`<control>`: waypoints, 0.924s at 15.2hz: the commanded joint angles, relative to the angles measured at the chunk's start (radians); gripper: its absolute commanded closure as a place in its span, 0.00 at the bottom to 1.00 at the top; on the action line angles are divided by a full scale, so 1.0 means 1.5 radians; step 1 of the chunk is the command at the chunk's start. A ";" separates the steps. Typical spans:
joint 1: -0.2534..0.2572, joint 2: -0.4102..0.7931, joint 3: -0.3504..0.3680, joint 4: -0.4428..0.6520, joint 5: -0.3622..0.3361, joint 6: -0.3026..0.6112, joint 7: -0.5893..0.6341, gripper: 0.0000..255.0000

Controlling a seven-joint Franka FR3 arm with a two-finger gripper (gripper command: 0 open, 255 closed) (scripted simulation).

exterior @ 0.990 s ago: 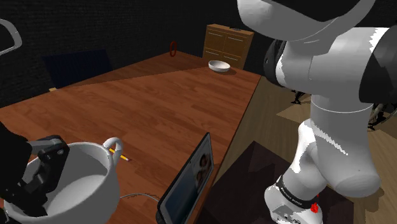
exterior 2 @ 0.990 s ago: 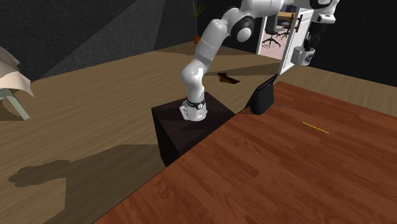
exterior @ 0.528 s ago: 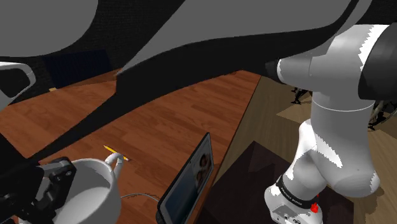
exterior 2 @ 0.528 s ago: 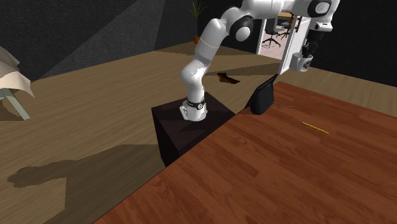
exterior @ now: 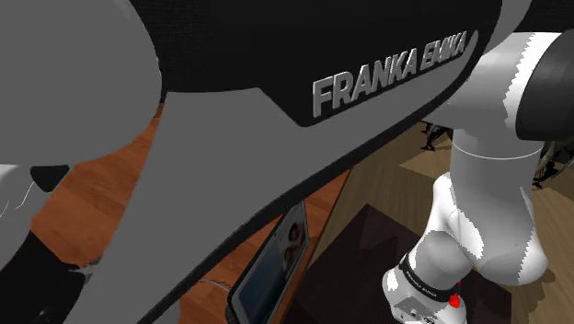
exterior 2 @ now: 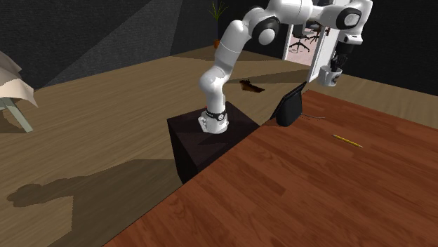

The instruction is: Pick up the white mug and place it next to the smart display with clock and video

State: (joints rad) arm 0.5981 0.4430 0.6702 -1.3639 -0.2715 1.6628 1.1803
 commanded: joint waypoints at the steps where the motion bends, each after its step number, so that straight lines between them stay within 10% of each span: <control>1: -0.004 -0.002 0.000 -0.021 0.000 0.019 0.001 1.00; 14: -0.014 0.013 -0.008 -0.120 -0.013 0.128 0.013 1.00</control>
State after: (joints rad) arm 0.5777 0.4588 0.6593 -1.5313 -0.2878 1.8391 1.1988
